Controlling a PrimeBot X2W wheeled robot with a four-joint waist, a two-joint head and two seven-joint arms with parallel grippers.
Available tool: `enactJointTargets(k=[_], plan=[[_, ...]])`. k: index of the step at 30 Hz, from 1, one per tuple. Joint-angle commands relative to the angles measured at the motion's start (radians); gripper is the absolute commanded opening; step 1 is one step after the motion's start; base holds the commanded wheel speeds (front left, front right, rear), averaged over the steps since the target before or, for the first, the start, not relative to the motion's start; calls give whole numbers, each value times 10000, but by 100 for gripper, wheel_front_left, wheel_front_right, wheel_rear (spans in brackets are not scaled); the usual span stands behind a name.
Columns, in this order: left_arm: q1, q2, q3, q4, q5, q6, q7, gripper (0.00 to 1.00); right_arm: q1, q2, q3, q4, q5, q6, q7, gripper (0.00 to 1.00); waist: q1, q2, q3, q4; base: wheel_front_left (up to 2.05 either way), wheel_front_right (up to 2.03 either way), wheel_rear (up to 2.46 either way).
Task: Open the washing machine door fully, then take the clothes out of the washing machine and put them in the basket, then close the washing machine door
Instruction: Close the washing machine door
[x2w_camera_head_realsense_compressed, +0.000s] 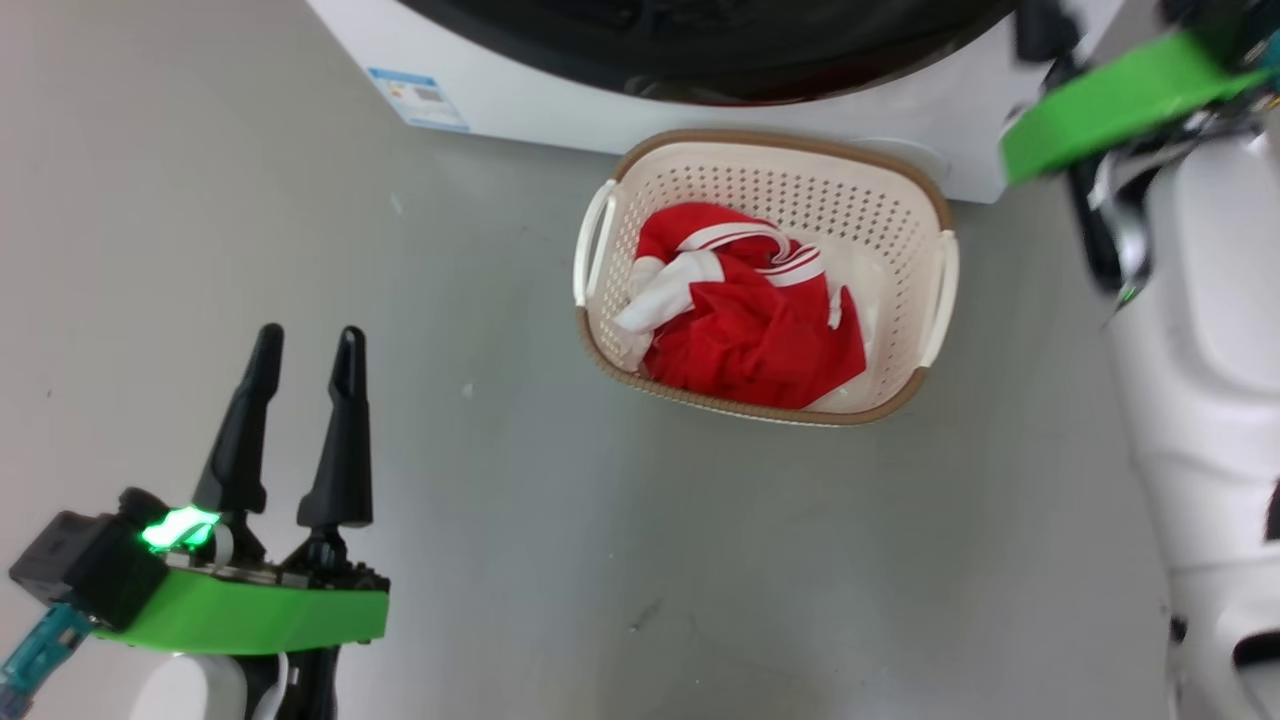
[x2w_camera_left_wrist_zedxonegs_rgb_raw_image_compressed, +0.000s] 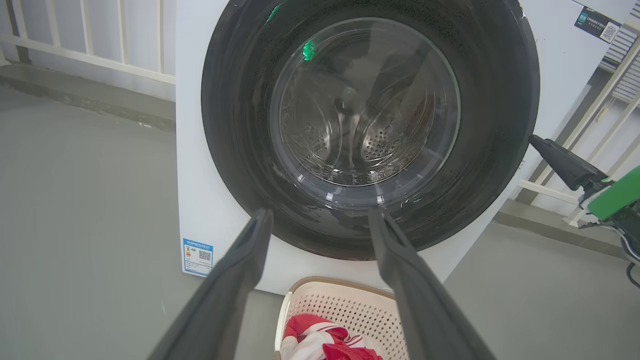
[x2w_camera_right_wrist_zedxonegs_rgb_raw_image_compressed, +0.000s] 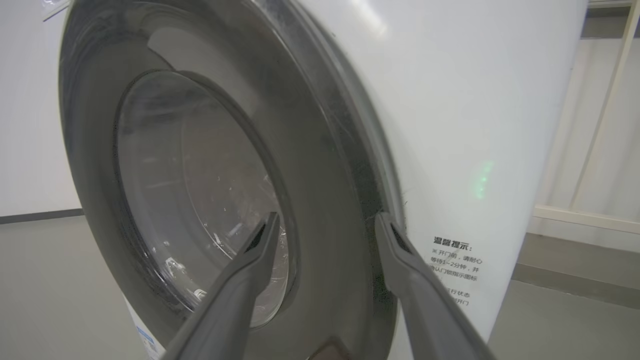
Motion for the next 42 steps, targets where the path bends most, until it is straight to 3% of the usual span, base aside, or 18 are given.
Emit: enactJointTargets(k=[1, 8, 19, 27, 42], plan=[[-55, 179, 520, -145, 234, -55, -78, 100, 461, 298, 453, -451, 147, -11, 18, 100, 0, -1, -367, -383, 0, 0, 0], [107, 161, 769, -13, 490, -56, -78, 100, 2357, 300, 820, -1574, 242, -11, 18, 100, 0, -1, -1005, -1206, 0, 0, 0], [401, 314, 667, 383, 810, -56, -78, 100, 5201, 301, 113, -4009, 408, -11, 18, 100, 0, -1, -1924, -2250, 0, 0, 0], [911, 511, 859, 513, 1114, -56, -78, 100, 6808, 301, -148, -4833, 471, -11, 18, 100, 0, -1, -2686, -2897, 0, 0, 0], [2044, 560, 1101, 778, 1931, -56, -78, 100, 9369, 302, -821, -5816, 753, -11, 18, 100, 0, -1, -3976, -3043, 0, 0, 0]])
